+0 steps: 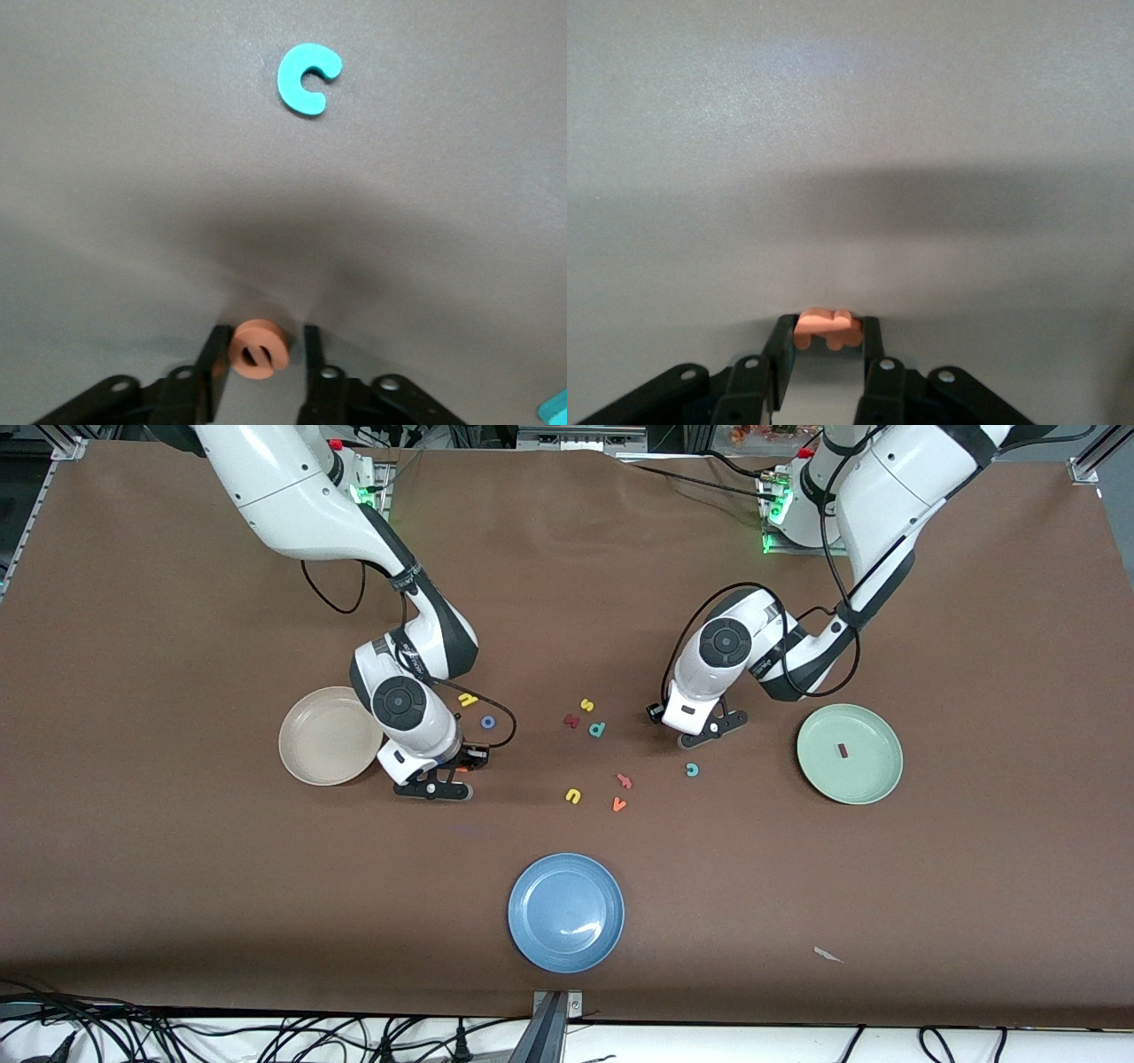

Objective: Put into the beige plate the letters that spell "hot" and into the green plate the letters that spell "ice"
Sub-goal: 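Grasp the orange letter e with the left gripper while the right gripper lifts, then place the orange letter on the beige plate while the left gripper carries e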

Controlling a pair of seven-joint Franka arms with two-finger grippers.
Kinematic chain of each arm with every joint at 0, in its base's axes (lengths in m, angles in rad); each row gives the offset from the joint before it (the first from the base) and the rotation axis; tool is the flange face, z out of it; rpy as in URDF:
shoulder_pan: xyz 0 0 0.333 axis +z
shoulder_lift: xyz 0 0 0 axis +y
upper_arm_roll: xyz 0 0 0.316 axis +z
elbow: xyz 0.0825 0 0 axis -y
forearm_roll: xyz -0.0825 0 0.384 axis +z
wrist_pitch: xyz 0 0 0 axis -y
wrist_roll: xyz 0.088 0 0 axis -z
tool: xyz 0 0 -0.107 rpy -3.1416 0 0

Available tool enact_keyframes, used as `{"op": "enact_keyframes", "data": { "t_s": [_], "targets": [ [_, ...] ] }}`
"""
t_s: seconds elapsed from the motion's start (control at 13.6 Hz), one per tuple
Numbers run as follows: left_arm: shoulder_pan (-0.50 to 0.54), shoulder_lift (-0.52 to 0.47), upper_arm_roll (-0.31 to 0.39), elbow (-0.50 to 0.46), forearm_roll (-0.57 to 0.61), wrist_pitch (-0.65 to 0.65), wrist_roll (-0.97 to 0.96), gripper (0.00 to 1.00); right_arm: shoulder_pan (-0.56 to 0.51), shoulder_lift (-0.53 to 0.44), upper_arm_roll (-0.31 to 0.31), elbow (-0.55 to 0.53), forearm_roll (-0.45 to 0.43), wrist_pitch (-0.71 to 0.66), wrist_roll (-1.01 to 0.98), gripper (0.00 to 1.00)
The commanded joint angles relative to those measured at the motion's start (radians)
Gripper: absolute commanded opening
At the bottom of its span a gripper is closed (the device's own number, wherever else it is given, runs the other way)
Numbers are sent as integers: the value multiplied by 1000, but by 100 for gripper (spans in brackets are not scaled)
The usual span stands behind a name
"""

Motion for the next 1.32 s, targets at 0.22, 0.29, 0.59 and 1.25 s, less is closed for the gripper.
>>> {"op": "enact_keyframes", "data": {
  "t_s": [0.22, 0.29, 0.59, 1.25],
  "targets": [
    [-2, 17, 4, 10, 23, -13, -19, 16, -22, -41, 15, -19, -15, -2, -26, 20],
    [2, 11, 4, 28, 24, -16, -19, 14, -35, -63, 15, -29, -15, -25, -38, 20],
    [1, 4, -25, 256, 17, -330, -3, 9, -101, -161, 19, -102, -11, -71, -140, 20],
    [182, -50, -52, 504, -62, -720, 445, 9, -310, -391, 39, -443, -7, -68, -476, 21]
  ]
}}
